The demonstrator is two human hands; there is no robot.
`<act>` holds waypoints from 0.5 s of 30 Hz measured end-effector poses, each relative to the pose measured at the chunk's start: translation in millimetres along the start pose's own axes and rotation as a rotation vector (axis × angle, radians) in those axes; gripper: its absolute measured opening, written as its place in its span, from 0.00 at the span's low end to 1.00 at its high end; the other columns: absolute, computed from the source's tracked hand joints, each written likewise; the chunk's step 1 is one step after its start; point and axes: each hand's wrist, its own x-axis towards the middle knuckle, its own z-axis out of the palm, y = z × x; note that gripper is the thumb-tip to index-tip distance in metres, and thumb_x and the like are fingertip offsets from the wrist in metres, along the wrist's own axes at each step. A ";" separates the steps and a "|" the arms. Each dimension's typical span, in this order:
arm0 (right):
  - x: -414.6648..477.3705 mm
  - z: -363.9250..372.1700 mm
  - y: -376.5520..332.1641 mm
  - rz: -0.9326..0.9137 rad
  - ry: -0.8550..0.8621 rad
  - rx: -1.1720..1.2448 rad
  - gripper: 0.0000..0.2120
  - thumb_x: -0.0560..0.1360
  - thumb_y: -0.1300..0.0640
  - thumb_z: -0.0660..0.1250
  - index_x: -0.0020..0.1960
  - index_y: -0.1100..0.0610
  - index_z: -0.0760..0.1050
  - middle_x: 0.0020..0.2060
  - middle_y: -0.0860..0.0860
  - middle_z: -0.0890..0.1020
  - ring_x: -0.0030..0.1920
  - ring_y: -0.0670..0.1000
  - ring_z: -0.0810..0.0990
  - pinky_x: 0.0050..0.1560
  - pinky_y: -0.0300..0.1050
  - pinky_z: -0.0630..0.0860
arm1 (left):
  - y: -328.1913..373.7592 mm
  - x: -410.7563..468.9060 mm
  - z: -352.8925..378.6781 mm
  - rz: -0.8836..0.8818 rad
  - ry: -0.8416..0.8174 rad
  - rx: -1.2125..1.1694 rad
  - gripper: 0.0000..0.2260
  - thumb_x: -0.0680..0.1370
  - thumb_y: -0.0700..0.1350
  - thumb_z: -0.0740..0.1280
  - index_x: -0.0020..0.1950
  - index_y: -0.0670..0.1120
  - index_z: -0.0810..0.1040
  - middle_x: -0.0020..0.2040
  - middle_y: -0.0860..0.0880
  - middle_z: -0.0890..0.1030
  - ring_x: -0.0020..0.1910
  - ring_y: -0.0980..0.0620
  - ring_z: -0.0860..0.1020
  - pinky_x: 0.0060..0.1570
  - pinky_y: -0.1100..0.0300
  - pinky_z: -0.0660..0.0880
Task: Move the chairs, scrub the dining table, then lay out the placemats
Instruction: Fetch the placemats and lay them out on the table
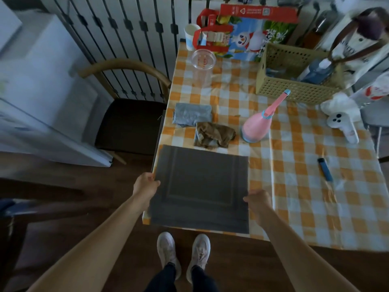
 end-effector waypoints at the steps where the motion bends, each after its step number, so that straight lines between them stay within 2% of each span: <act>1: 3.2 1.6 0.0 0.001 0.005 0.002 0.15 0.75 0.68 0.66 0.61 0.65 0.72 0.48 0.59 0.77 0.49 0.59 0.77 0.50 0.52 0.77 | 0.5 0.7 -0.8 -0.010 -0.008 -0.008 0.18 0.77 0.40 0.66 0.68 0.42 0.71 0.61 0.44 0.76 0.57 0.46 0.75 0.53 0.54 0.73; 5: 10.8 5.4 -3.9 0.042 0.004 0.003 0.16 0.72 0.67 0.69 0.58 0.69 0.72 0.47 0.61 0.79 0.48 0.61 0.79 0.53 0.57 0.79 | 2.9 1.3 -3.7 -0.053 -0.062 -0.114 0.15 0.78 0.36 0.64 0.65 0.36 0.72 0.54 0.42 0.77 0.52 0.46 0.76 0.52 0.54 0.73; 7: 16.5 7.2 -1.6 0.060 -0.015 0.004 0.16 0.71 0.67 0.71 0.58 0.69 0.74 0.47 0.62 0.80 0.48 0.62 0.80 0.52 0.60 0.79 | 1.8 3.9 -5.0 -0.097 -0.096 -0.188 0.15 0.78 0.35 0.64 0.65 0.35 0.72 0.55 0.40 0.78 0.53 0.45 0.77 0.52 0.53 0.74; 9: 17.2 8.9 0.6 0.063 -0.019 0.004 0.14 0.71 0.66 0.71 0.55 0.68 0.75 0.47 0.62 0.81 0.48 0.63 0.81 0.52 0.61 0.79 | 0.3 6.2 -5.1 -0.123 -0.133 -0.236 0.14 0.78 0.35 0.64 0.63 0.36 0.74 0.57 0.39 0.79 0.52 0.44 0.77 0.53 0.52 0.75; 12: 9.6 9.4 1.1 0.048 -0.006 0.016 0.09 0.72 0.66 0.71 0.49 0.66 0.74 0.46 0.62 0.81 0.48 0.63 0.81 0.52 0.62 0.79 | -1.0 7.5 -5.2 -0.122 -0.148 -0.229 0.11 0.78 0.36 0.64 0.59 0.37 0.75 0.55 0.39 0.79 0.49 0.46 0.77 0.48 0.53 0.74; 15: 7.1 9.4 4.8 0.041 -0.016 0.032 0.09 0.73 0.65 0.70 0.52 0.65 0.75 0.47 0.61 0.81 0.48 0.61 0.81 0.52 0.60 0.79 | -1.3 5.1 -3.8 -0.102 -0.131 -0.200 0.06 0.77 0.37 0.65 0.54 0.41 0.75 0.53 0.41 0.77 0.49 0.45 0.76 0.48 0.52 0.73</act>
